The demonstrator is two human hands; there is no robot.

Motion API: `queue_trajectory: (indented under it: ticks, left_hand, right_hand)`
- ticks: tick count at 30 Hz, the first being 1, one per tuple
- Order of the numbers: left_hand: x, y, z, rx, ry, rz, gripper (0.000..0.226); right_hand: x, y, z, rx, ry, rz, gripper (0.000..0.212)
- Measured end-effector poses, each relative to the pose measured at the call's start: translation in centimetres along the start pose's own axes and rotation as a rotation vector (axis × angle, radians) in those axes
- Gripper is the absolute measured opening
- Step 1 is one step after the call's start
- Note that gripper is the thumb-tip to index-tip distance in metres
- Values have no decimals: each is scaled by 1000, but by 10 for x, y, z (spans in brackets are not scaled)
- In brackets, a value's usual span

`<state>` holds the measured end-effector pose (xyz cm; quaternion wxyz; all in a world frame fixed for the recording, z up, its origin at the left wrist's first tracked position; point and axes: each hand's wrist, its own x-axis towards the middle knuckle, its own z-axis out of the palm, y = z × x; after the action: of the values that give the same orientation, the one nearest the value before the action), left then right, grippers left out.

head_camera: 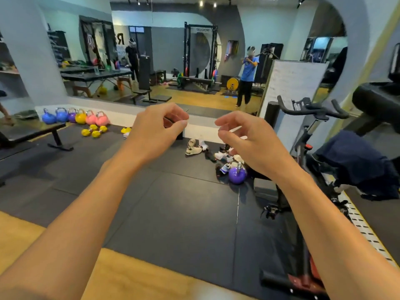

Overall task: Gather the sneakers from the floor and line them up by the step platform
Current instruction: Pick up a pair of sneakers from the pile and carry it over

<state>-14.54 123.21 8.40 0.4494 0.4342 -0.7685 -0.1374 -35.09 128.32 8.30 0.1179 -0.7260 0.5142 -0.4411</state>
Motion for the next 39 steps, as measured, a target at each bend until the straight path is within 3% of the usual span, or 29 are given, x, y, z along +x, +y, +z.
queue_trajectory:
  ticks: [8, 26, 39]
  left_hand:
    - [150, -106, 50, -71, -33, 28, 14]
    - [506, -383, 163, 22, -81, -12, 15]
    - [772, -568, 261, -52, -200, 2, 15]
  right_hand:
    - [147, 96, 43, -69, 51, 85, 17]
    - [533, 339, 193, -10, -11, 70, 19]
    - [793, 493, 277, -71, 12, 226, 18]
